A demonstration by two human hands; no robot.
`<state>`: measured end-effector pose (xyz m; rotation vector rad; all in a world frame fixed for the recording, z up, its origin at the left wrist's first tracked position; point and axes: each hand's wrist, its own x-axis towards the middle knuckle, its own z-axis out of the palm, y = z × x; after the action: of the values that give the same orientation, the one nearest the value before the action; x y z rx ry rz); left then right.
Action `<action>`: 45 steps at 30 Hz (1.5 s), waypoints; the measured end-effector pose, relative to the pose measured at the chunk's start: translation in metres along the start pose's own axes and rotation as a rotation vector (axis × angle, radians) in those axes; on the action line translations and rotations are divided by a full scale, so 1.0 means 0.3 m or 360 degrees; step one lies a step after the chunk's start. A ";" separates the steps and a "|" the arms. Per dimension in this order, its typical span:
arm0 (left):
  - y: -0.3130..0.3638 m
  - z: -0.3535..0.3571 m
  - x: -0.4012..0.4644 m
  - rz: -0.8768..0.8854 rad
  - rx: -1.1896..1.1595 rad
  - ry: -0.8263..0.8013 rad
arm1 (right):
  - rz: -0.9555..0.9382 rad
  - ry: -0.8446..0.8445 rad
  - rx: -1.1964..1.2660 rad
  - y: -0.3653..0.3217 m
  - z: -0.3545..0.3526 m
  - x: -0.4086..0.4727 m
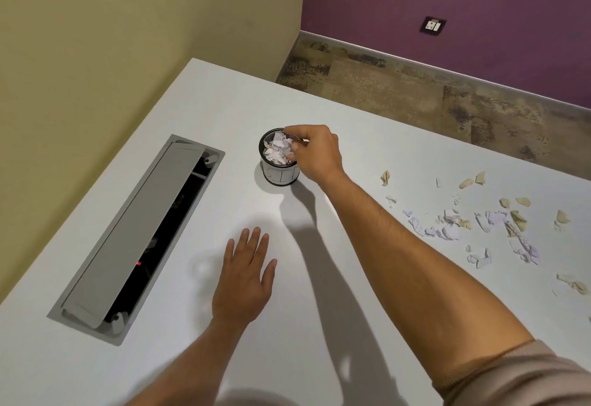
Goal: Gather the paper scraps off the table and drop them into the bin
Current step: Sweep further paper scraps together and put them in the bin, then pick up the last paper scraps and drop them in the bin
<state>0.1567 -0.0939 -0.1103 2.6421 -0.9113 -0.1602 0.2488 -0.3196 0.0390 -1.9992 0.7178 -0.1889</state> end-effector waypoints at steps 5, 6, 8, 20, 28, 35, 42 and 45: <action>0.004 -0.005 -0.002 -0.0006 -0.0006 -0.0003 | -0.0030 0.0095 0.0009 -0.005 0.005 0.007; 0.005 -0.005 -0.003 -0.0008 -0.0008 -0.0006 | -0.0041 0.0112 -0.0001 -0.005 0.006 0.009; 0.003 -0.005 -0.003 -0.0009 -0.0008 -0.0011 | -0.0091 0.0123 -0.0069 -0.007 0.011 0.013; 0.006 -0.010 0.000 -0.0022 0.0010 -0.0045 | -0.0276 -0.0514 -0.1179 -0.053 0.080 0.083; 0.004 -0.015 0.000 -0.0006 0.0010 -0.0044 | -0.0258 -0.0543 -0.1219 -0.071 0.071 0.072; -0.002 -0.009 -0.003 0.0047 0.0028 0.0019 | -0.0380 -0.0184 -0.0830 -0.066 -0.084 -0.086; 0.031 -0.019 -0.004 0.0059 0.0138 -0.0001 | -0.0232 0.0051 -0.0540 0.126 -0.255 -0.354; 0.093 -0.026 -0.023 0.0024 0.0045 -0.0008 | -0.0147 0.0116 -0.0473 0.245 -0.300 -0.470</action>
<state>0.1367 -0.1080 -0.0933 2.6614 -0.9416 -0.1518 0.0669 -0.3345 0.0465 -2.3213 0.7338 -0.2214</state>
